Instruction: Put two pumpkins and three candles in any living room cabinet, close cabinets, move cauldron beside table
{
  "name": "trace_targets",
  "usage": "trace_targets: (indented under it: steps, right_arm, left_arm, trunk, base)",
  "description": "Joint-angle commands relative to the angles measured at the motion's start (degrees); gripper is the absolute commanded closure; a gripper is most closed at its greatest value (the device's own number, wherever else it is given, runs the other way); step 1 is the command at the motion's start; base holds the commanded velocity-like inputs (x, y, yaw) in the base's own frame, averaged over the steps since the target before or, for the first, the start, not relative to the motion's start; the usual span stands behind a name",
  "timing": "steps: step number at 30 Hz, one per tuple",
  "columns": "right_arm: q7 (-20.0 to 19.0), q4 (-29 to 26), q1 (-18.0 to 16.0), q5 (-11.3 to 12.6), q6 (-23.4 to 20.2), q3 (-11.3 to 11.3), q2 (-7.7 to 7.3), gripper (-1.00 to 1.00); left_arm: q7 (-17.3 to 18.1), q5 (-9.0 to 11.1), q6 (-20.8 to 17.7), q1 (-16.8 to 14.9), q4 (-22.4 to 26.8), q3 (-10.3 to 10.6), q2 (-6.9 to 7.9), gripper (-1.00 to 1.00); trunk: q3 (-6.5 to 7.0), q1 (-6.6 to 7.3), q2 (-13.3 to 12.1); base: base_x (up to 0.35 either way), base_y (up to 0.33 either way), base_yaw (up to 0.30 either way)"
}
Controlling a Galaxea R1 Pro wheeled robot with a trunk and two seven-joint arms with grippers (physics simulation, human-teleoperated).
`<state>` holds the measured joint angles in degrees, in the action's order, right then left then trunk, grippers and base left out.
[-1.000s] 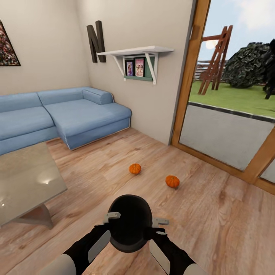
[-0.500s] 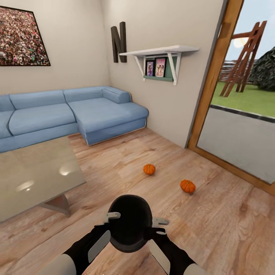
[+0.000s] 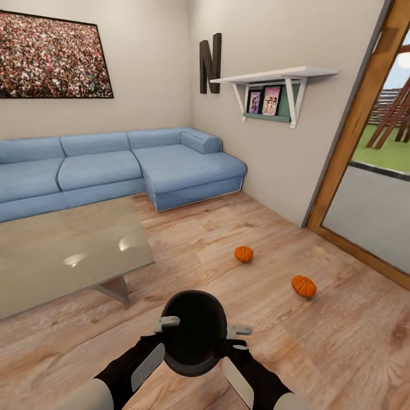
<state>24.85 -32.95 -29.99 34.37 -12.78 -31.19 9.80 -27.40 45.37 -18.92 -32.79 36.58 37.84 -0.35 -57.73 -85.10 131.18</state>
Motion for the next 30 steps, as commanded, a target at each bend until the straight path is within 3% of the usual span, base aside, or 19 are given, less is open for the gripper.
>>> trace_targets:
  steps: [1,30]
  right_arm:
    - [0.38,-0.89,-0.06,0.61,-0.05,-0.38,-0.04,1.00]
    - [0.39,-0.89,-0.06,0.61,-0.14,-0.37,0.00,1.00]
  left_arm:
    - [-0.46,-0.81,-0.33,-0.08,0.07,0.07,0.08,1.00]
    - [-0.46,-0.81,-0.33,-0.08,0.07,0.05,0.08,1.00]
  trunk:
    - [-0.05,0.02,0.03]
    - [-0.05,0.02,0.03]
  base:
    - [-0.006,0.000,0.291]
    - [-0.143,0.000,0.291]
